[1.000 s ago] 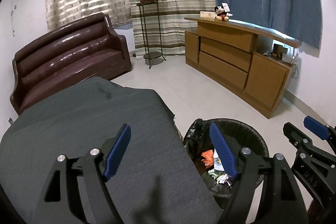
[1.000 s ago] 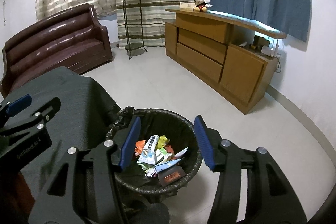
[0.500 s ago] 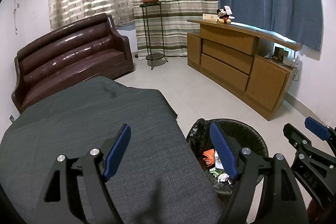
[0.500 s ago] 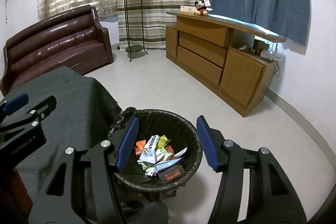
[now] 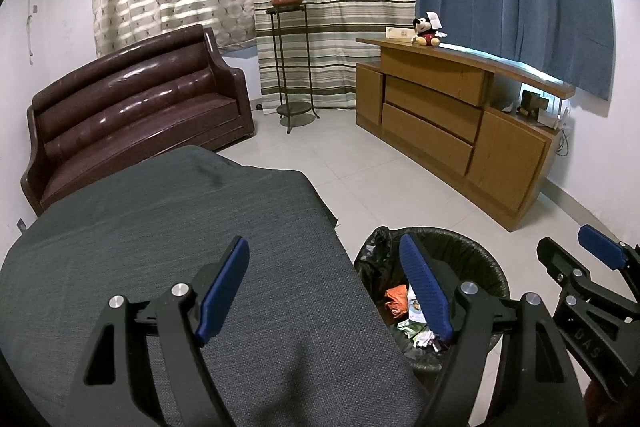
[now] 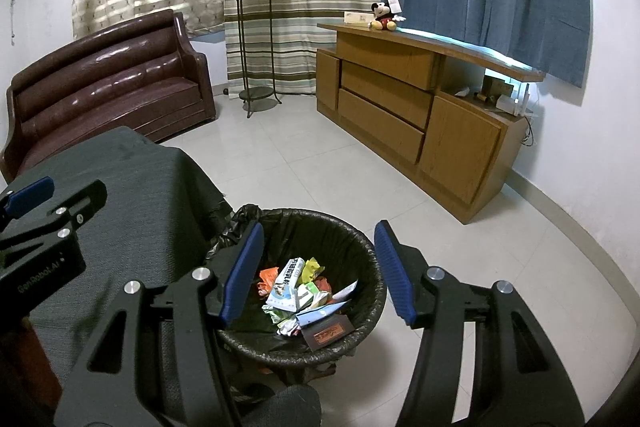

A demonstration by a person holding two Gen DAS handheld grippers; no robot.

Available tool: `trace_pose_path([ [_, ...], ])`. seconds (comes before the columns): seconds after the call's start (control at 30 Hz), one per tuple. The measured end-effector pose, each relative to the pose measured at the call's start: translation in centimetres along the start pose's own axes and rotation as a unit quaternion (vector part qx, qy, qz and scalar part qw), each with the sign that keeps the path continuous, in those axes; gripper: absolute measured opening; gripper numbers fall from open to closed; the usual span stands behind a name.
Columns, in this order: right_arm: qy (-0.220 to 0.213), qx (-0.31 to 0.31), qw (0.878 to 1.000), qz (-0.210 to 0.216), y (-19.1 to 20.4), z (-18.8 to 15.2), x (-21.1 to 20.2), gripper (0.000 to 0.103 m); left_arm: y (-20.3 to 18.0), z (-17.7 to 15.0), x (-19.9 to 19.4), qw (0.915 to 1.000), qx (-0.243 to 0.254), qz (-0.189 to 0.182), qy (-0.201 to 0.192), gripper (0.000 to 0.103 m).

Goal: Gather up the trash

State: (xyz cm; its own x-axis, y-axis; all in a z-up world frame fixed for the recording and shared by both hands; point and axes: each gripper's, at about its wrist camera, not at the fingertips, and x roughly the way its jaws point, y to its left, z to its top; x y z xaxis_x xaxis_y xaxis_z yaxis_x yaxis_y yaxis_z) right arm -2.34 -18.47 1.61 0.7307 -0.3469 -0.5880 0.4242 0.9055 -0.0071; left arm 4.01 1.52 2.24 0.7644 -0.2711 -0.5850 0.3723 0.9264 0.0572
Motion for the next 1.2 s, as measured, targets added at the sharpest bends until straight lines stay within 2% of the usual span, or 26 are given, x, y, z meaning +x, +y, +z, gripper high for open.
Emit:
trace_pose_path([
  [0.63,0.000,0.000,1.000,0.000,0.22,-0.11,-0.12,0.056,-0.07,0.03,-0.16,1.0000,0.000,0.000,-0.004,0.075],
  [0.7,0.001,0.000,1.000,0.000,0.25,-0.13,-0.12,0.056,-0.13,0.09,-0.14,1.0000,0.000,0.003,-0.004,0.080],
  [1.03,0.001,0.000,1.000,0.000,0.31,-0.14,-0.14,0.056,-0.23,0.17,0.32,0.9998,-0.007,-0.018,0.006,0.081],
  [1.2,0.001,0.000,1.000,0.000,0.36,-0.12,-0.16,0.056,-0.68,0.15,0.34,0.9999,0.002,-0.010,0.005,0.083],
])
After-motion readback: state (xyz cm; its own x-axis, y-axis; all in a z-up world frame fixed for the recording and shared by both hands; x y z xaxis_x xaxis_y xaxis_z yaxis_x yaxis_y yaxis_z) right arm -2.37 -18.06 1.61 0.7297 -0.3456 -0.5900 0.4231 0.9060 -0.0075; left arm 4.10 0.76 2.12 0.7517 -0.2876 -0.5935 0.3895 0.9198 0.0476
